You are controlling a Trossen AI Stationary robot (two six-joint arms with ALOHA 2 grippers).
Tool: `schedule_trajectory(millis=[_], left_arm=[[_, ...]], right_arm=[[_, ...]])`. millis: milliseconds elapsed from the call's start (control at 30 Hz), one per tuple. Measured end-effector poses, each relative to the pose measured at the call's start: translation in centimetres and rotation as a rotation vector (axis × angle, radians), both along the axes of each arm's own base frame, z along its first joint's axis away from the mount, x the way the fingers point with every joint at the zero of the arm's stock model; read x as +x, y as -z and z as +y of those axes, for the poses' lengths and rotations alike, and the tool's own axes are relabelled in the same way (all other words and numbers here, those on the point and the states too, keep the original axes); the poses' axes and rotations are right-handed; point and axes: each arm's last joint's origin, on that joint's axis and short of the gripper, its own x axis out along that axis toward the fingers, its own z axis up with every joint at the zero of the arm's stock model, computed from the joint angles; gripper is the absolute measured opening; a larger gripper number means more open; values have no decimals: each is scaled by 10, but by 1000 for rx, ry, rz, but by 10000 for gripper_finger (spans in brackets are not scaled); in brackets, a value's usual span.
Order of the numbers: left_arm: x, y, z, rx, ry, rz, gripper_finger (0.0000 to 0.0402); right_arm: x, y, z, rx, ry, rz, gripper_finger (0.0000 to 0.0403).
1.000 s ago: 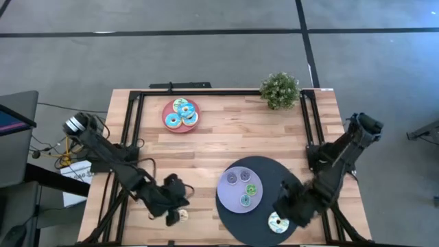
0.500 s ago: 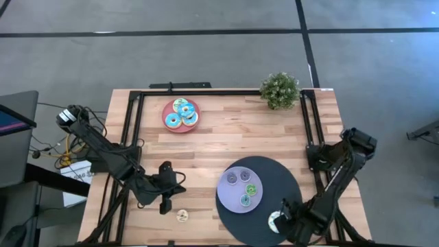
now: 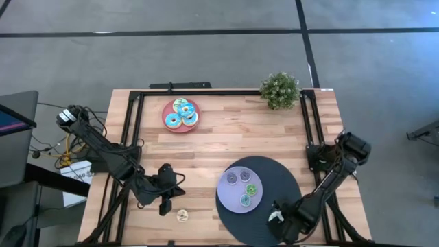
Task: Pick & Place donuts
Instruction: Put the large white donut on the pink plate
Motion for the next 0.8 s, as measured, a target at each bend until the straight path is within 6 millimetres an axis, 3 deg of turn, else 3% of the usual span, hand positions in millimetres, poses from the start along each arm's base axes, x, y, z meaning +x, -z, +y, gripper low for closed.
schedule_trajectory(millis=[467,800], left_arm=[[0,0,-1,-46,-10,16,0],[0,0,-1,-45,-9,16,0]], right_arm=[[1,2,-4,-19,-45,24,218],[-4,23,-12,-2,49,32,208]])
